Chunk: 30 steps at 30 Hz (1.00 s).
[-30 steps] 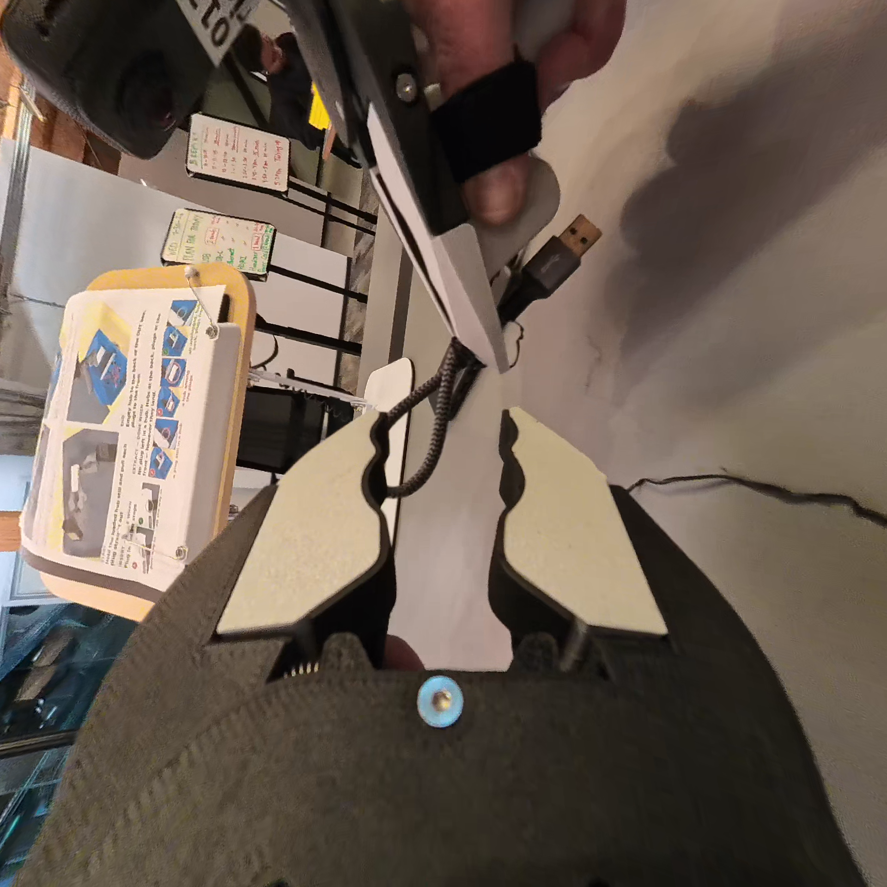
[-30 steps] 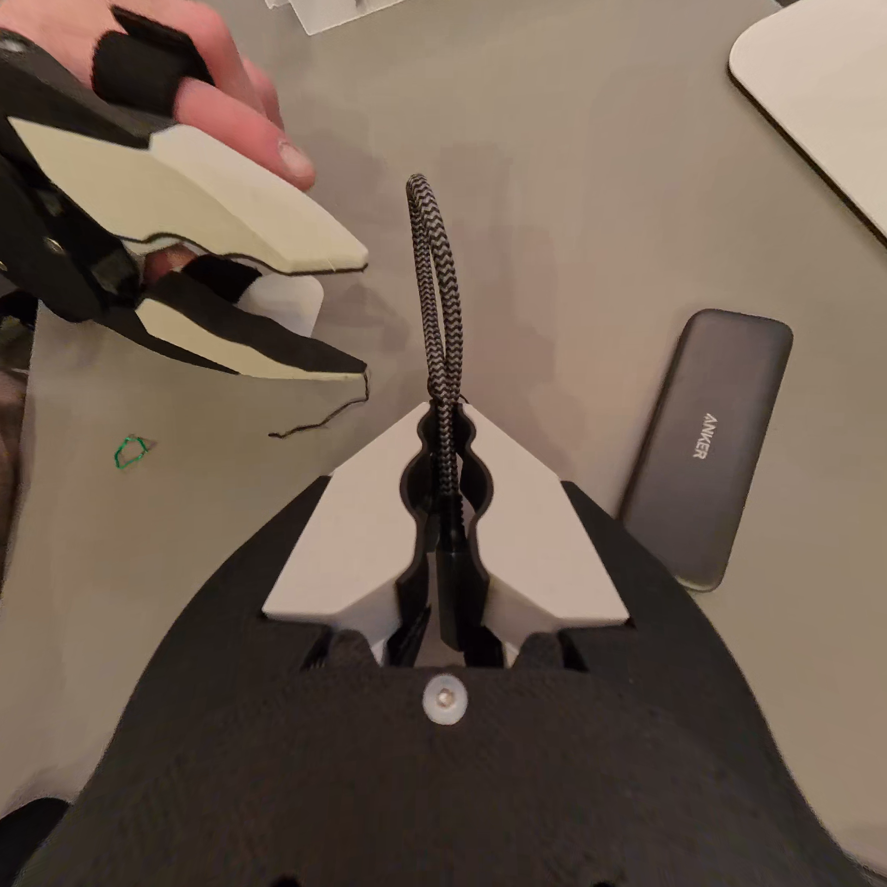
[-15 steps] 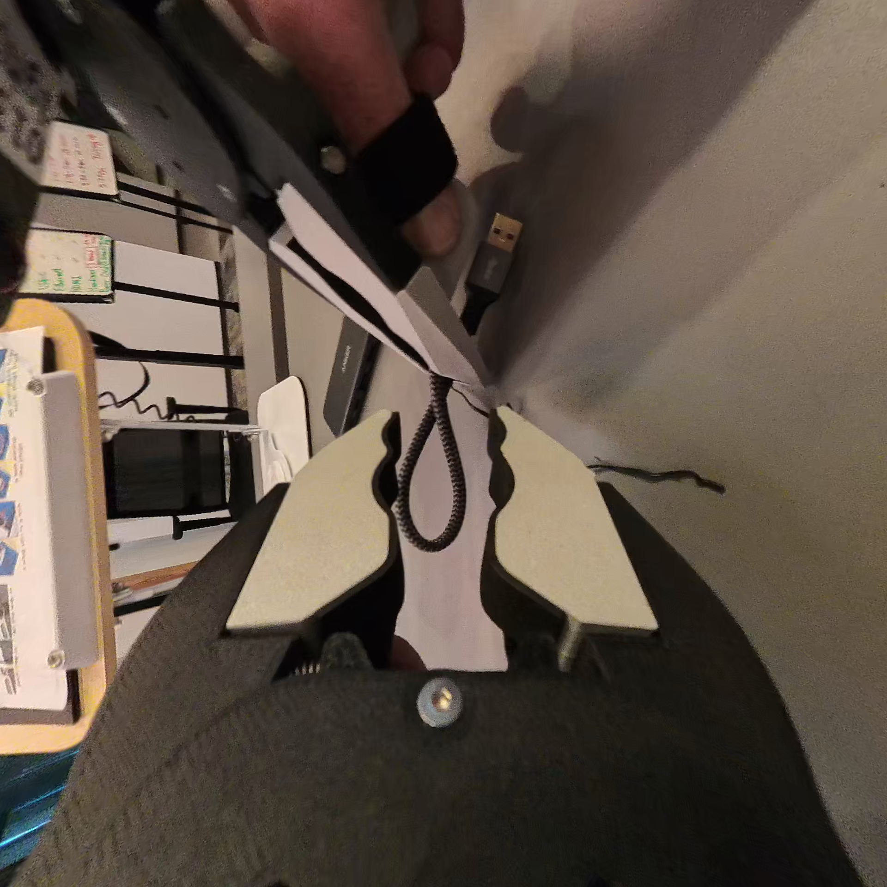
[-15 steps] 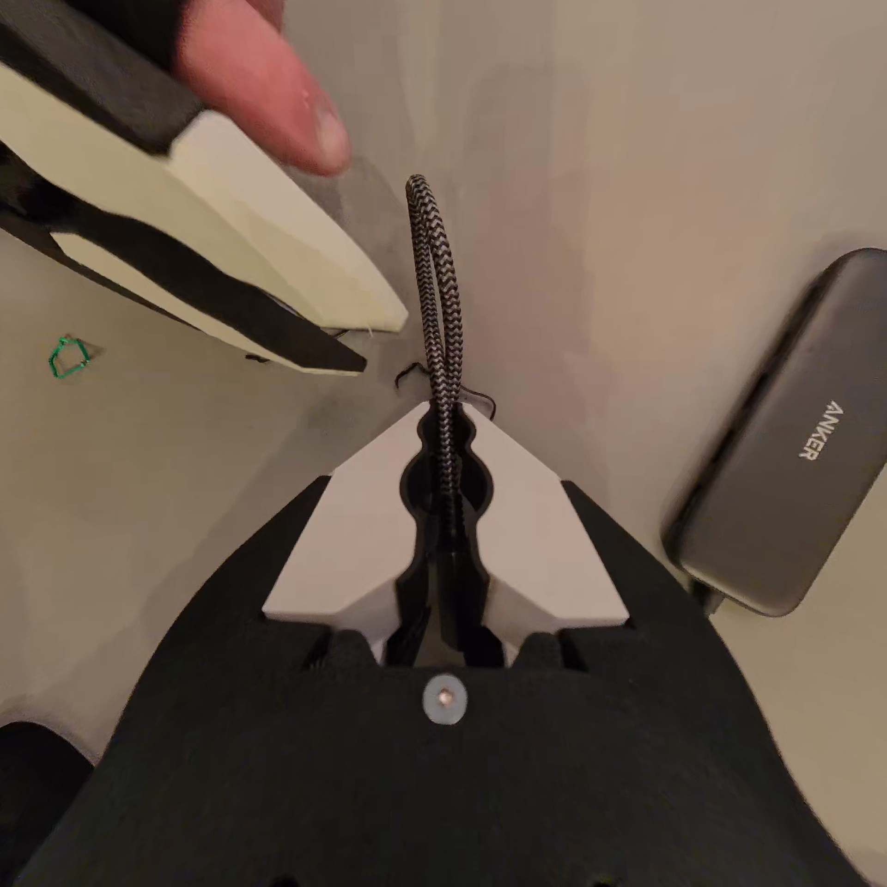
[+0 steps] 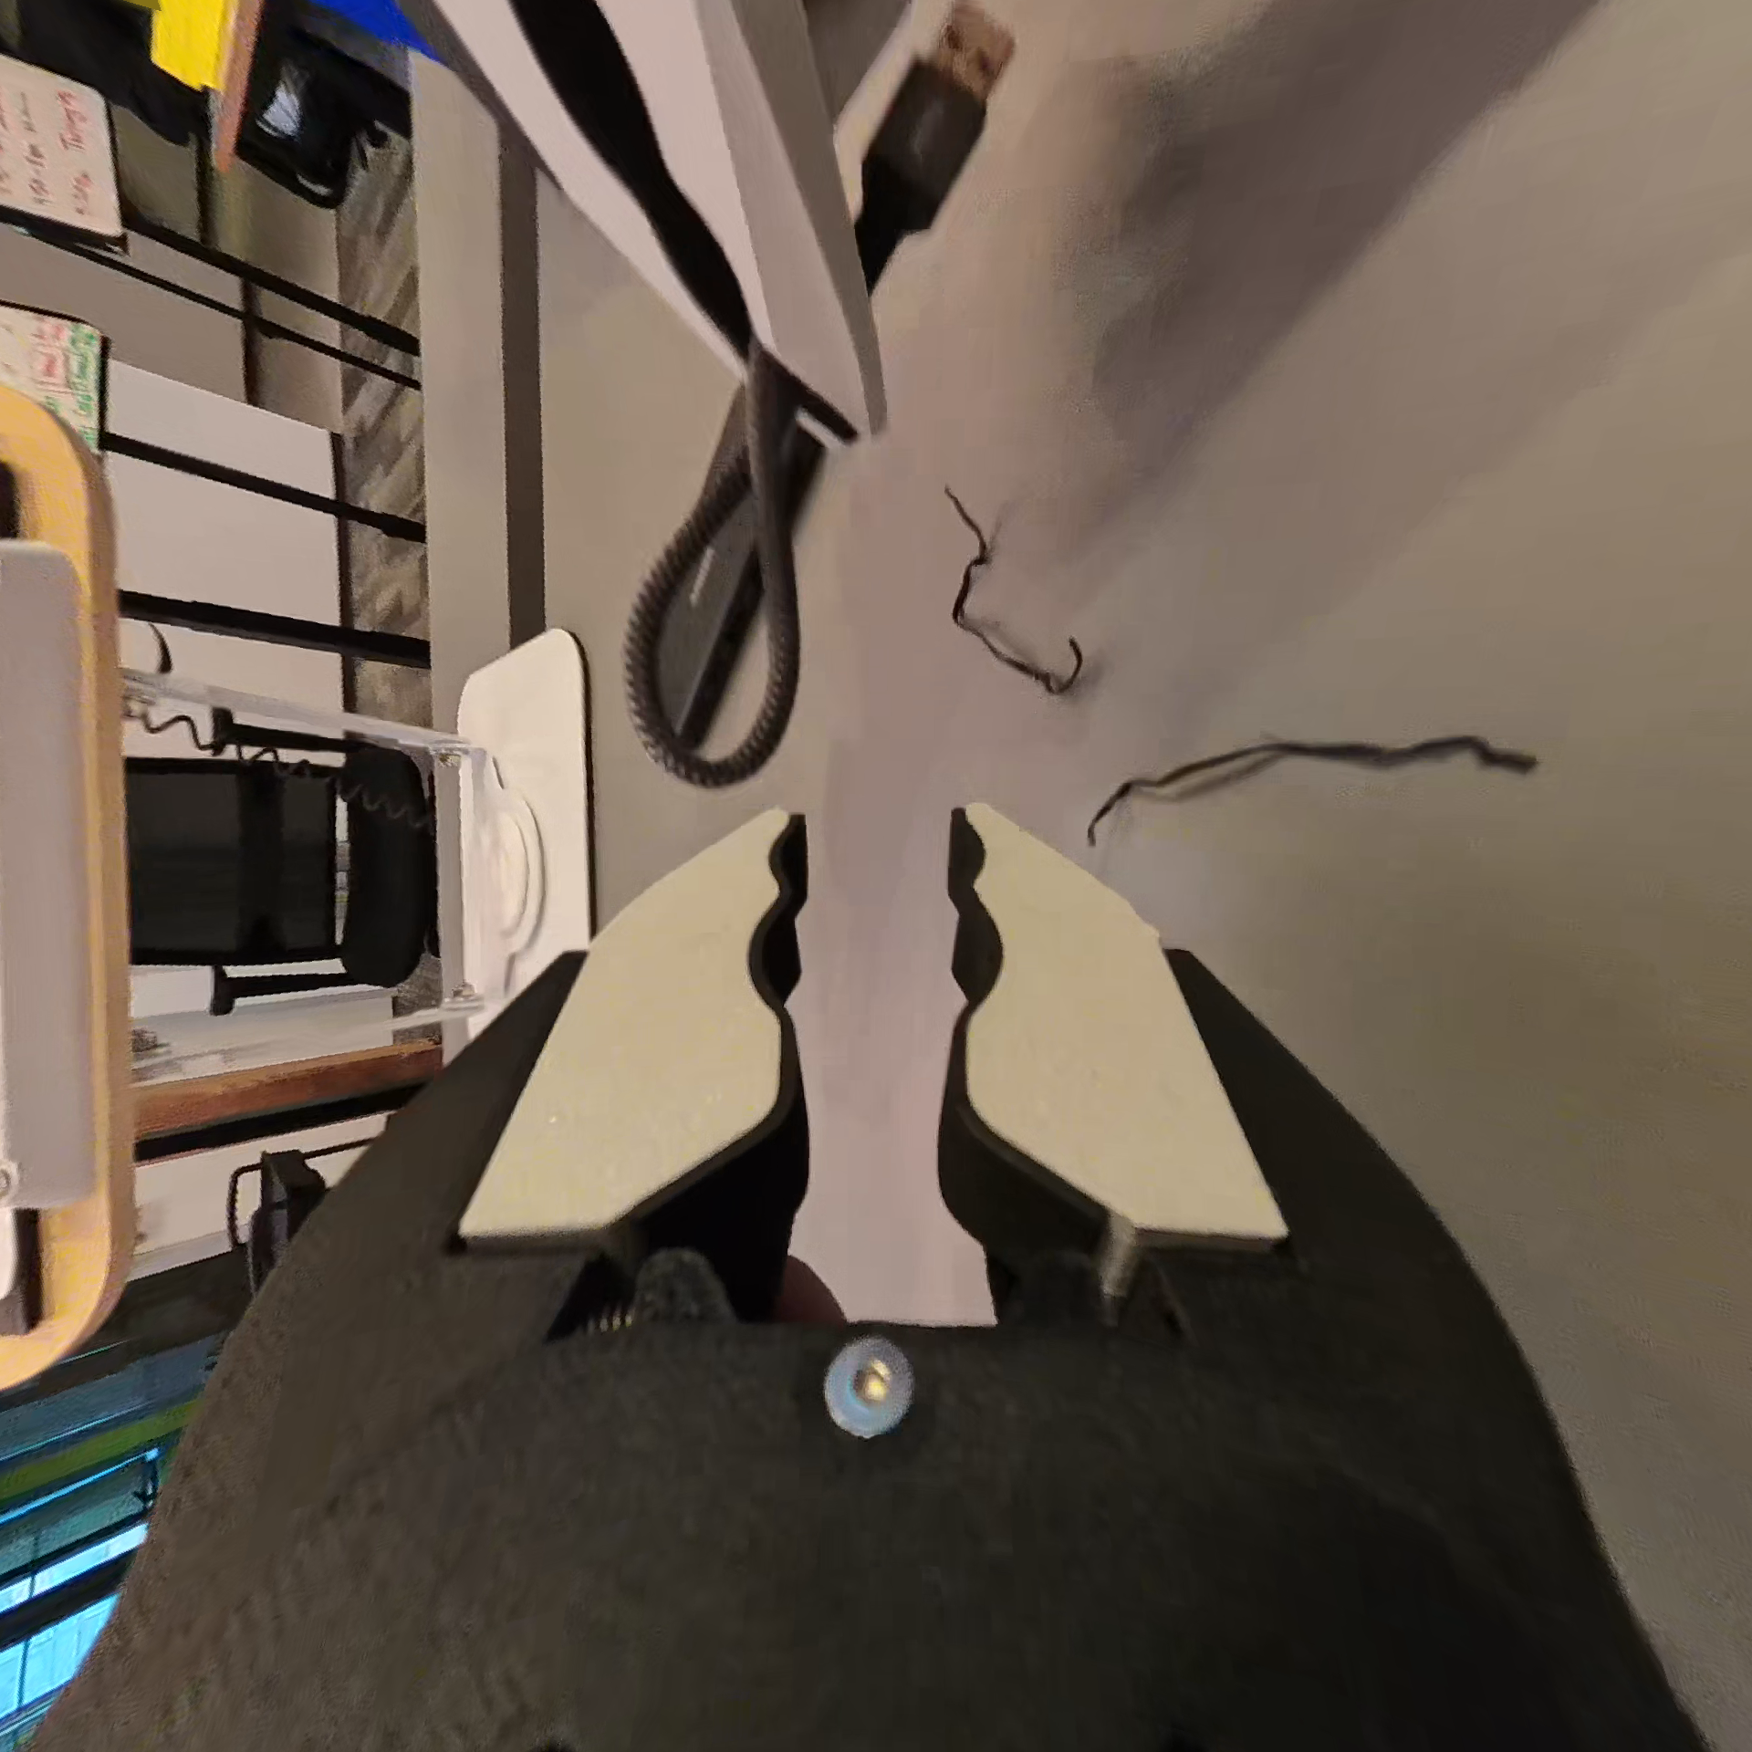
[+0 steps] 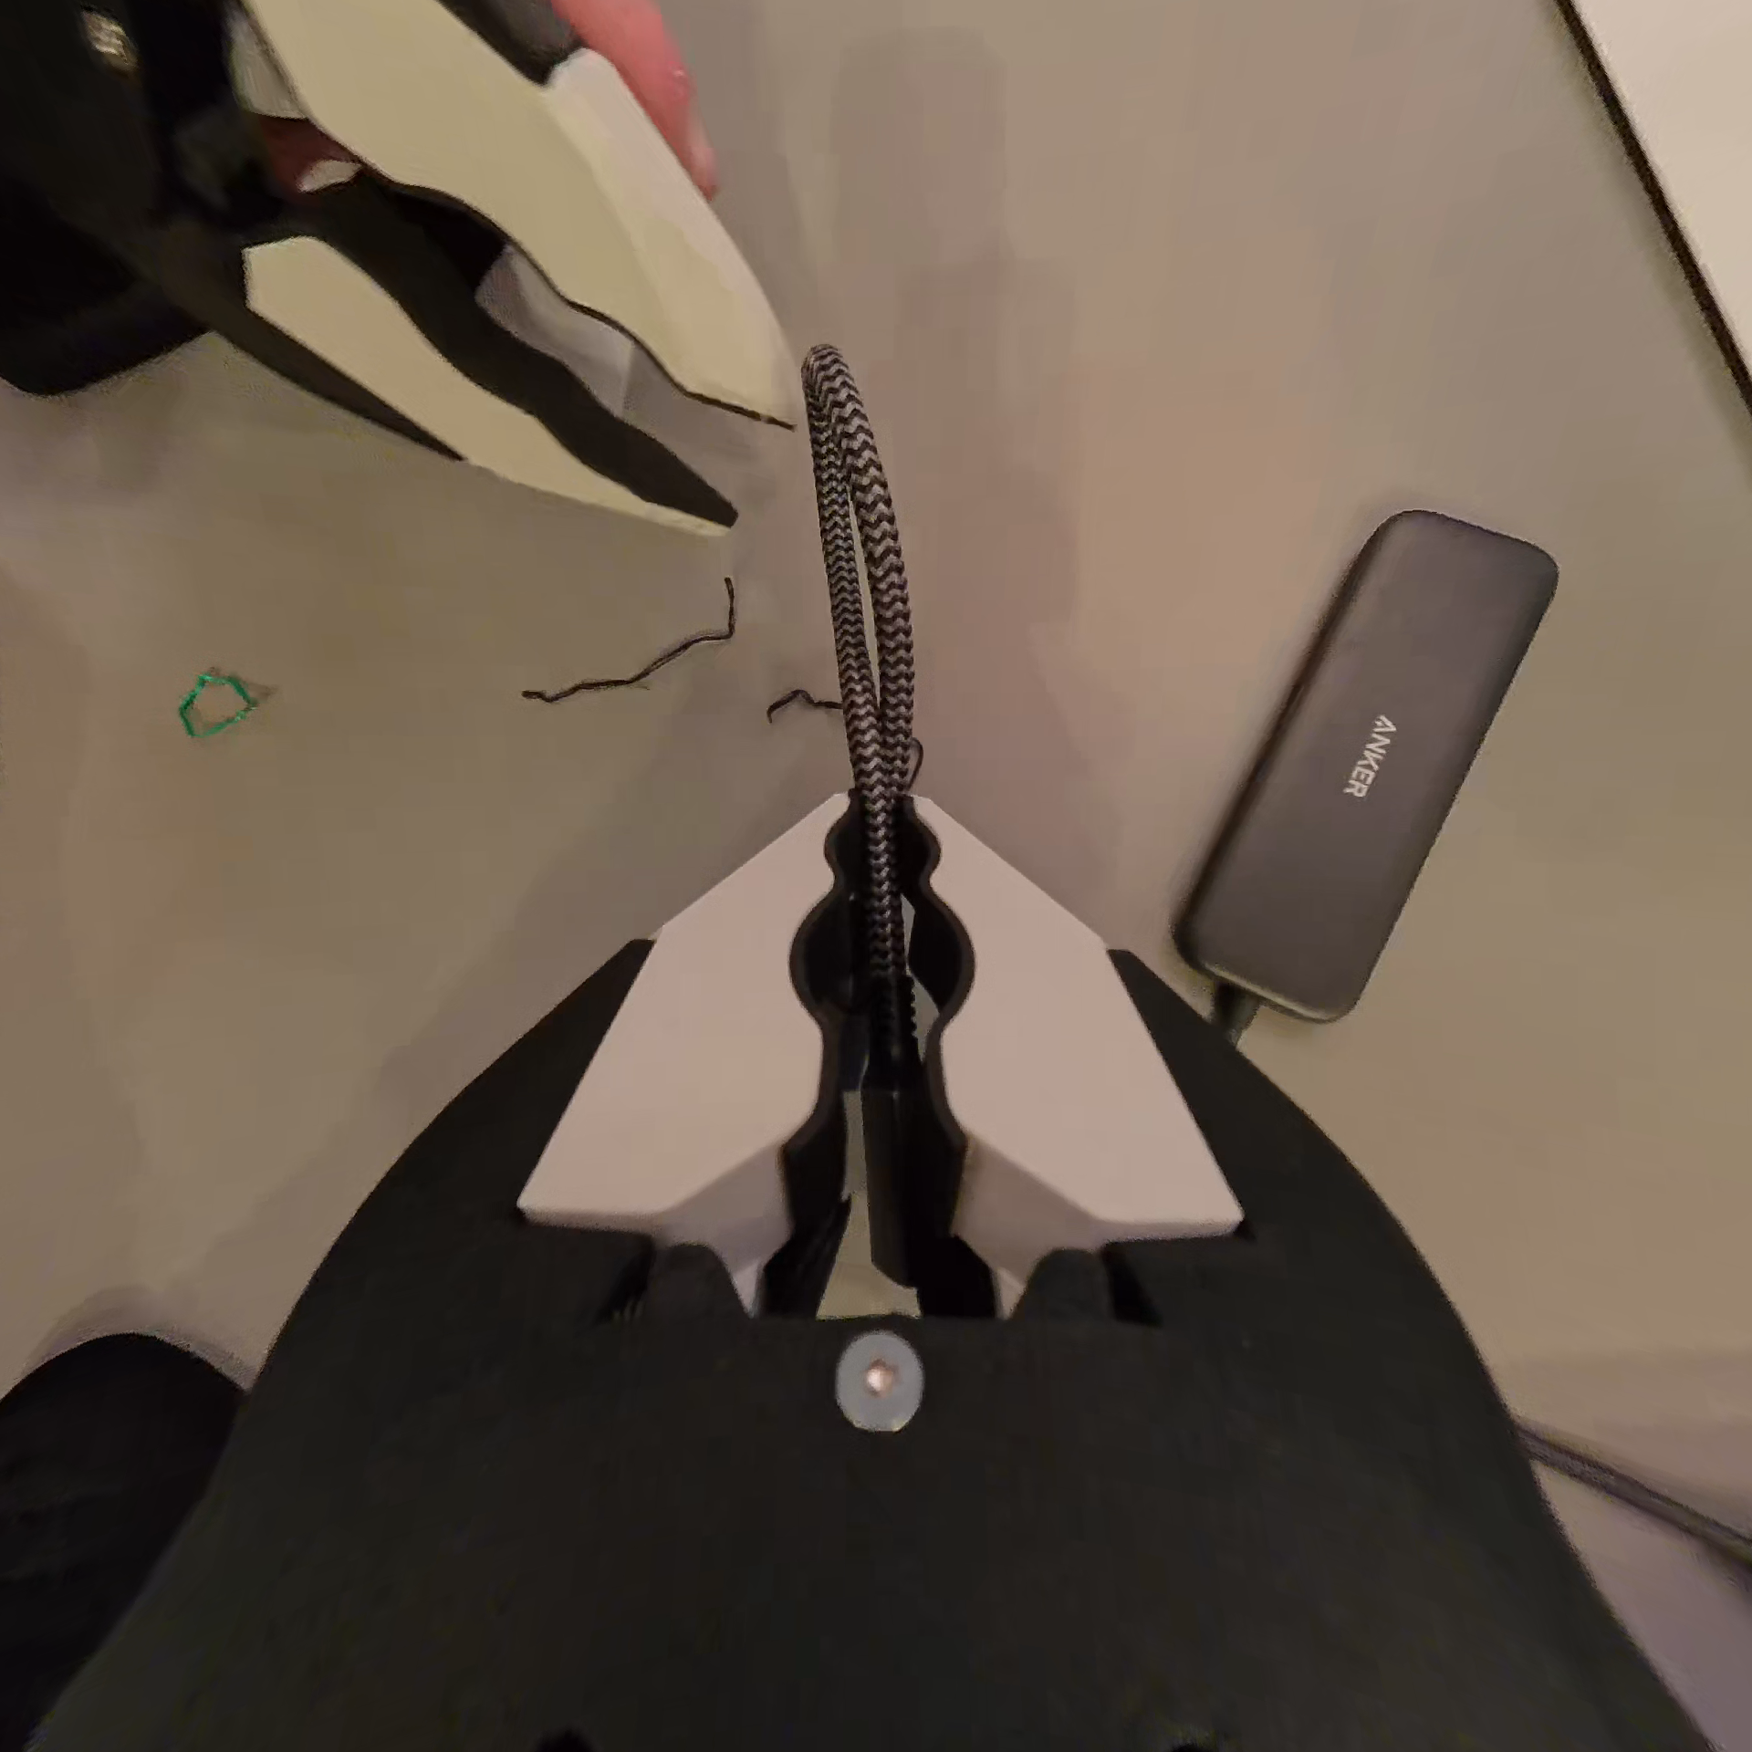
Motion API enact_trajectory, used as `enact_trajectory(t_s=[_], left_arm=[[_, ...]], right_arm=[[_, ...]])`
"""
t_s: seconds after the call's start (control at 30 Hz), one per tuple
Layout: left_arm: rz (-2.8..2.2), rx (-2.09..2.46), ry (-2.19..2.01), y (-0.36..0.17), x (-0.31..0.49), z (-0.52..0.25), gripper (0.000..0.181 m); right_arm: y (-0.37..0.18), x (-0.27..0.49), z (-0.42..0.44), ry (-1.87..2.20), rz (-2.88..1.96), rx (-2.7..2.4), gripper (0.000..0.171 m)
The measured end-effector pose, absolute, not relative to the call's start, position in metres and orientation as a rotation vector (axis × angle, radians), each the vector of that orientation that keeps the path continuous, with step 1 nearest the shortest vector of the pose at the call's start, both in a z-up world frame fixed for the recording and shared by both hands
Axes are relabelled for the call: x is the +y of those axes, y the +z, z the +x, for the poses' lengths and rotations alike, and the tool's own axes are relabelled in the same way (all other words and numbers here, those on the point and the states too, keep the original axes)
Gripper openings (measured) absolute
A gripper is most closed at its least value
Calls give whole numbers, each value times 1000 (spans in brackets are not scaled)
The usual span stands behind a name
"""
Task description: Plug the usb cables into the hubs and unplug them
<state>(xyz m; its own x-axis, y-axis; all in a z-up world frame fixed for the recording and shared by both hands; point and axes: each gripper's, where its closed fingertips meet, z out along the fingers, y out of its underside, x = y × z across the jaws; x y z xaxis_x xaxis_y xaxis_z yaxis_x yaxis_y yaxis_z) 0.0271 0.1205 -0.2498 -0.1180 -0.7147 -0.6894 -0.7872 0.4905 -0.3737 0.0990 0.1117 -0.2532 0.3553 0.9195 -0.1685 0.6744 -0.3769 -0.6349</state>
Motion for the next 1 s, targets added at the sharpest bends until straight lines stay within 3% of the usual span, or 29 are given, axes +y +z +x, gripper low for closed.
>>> enact_trajectory(t_s=[0.3,0.5,0.73,1.0], left_arm=[[-1299,1978,-181,-255,103,10,34],[-1372,2032,-256,-270,79,3,54],[-1410,2127,-462,-260,-2,-18,51],[-1400,2155,-293,-279,-59,-41,48]], right_arm=[[-250,82,121,624,-2178,-1425,3],[-253,60,125,613,-2157,-1468,3],[-245,13,101,653,-2050,-1621,3],[-251,-17,79,691,-2003,-1679,3]])
